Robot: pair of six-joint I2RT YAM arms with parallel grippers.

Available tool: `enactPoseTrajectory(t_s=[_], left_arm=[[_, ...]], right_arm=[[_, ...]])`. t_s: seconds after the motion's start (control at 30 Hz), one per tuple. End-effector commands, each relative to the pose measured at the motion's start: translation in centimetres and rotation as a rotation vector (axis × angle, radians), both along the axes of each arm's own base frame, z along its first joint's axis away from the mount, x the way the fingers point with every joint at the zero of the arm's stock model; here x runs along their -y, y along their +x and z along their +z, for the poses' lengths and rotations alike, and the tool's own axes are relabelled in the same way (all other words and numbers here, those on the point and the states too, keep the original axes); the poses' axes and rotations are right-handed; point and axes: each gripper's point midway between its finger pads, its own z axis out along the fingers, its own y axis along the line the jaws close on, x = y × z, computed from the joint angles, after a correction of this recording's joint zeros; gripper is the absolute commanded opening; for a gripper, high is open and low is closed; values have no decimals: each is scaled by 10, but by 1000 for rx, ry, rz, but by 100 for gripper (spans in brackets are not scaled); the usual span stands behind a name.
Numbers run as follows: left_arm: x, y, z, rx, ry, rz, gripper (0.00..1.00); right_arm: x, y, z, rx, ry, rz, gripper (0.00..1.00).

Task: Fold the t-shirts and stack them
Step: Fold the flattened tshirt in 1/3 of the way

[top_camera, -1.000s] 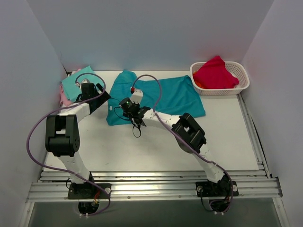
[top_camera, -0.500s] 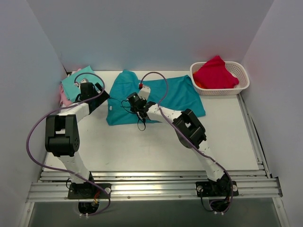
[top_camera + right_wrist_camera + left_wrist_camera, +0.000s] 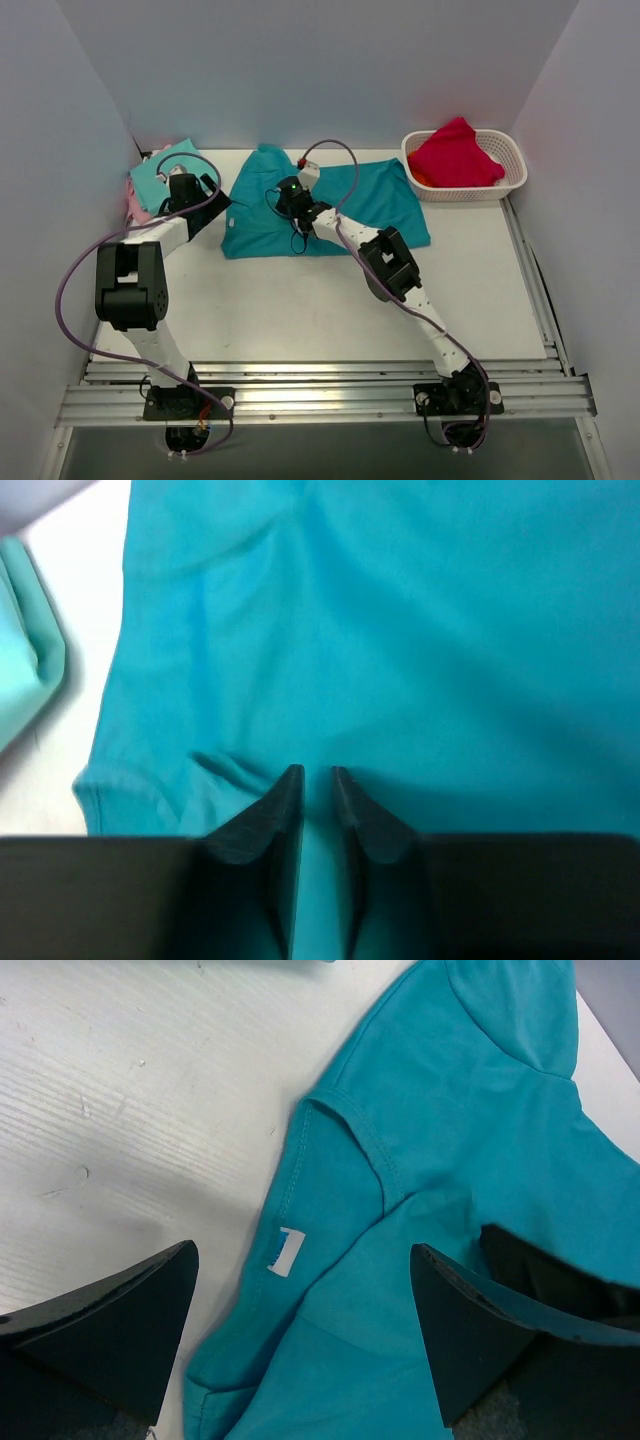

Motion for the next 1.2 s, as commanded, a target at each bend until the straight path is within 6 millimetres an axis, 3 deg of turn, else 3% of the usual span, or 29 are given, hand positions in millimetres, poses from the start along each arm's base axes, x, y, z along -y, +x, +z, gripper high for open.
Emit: enactPoseTrajectory(t_s=[0.0,0.03,0.07,0.13,0.17,0.2,0.23,0.27,0.3,0.33,0.37,0.4,0.43,0.47,0.5,0.53,0.6,0.63,0.77,0.8,0.83,0.9,0.93,1.0,1.03,1.17], left_arm=[[-2,9,28,88,-7,-1,96],[-2,8,28,88,-7,-1,96],[-2,8,30,96,-7,-1,96],[-2,7,30,99,-7,-1,96],[-2,8,30,102,-7,-1,96],[-2,8,30,101,-8,0,96],[-1,8,30,102,-9,-1,96],[0,8,31,99,-9,-2,96],[4,7,31,96,-9,-10,96],[6,6,31,93,0,-9,96],[8,4,32,92,6,-10,96],[11,2,30,86,12,-10,96],[16,0,30,85,21,-13,96],[20,-3,30,77,27,-17,96],[22,-7,26,62,34,-18,96],[28,-13,22,42,40,-18,96],[34,-23,17,25,30,-24,96],[38,-34,6,0,26,-26,97],[58,-73,8,-32,96,-27,97],[59,-79,9,-30,105,-20,97],[61,-85,10,-31,104,-11,97],[64,-99,11,-34,117,0,97],[65,-103,10,-35,112,12,97],[67,-114,5,-28,105,29,97],[68,-117,4,-23,101,33,97],[62,-138,-25,-75,106,66,97]], right_arm=[[11,55,62,172,118,28,16],[12,62,84,235,154,43,27],[14,60,106,282,141,62,57],[16,55,169,409,172,76,80],[20,50,172,415,154,82,95],[24,47,183,436,141,83,96],[31,39,218,478,159,74,97],[38,31,201,443,127,69,97],[46,25,204,441,122,56,97],[58,14,237,485,146,32,97],[70,7,237,485,134,-6,97],[84,-7,199,427,87,-18,97],[100,-20,232,485,129,-56,97],[114,-29,228,483,130,-93,97],[139,-45,193,449,94,-151,97],[156,-61,216,485,137,-194,97],[187,-81,206,485,141,-291,97],[206,-101,193,463,121,-316,97],[265,-149,162,391,80,-533,96],[279,-161,146,337,34,-572,96],[294,-171,154,346,46,-629,96],[310,-188,138,300,12,-663,96],[315,-197,144,305,30,-677,96],[329,-214,129,269,15,-714,96],[334,-220,134,278,40,-724,96],[352,-242,112,255,48,-751,96]])
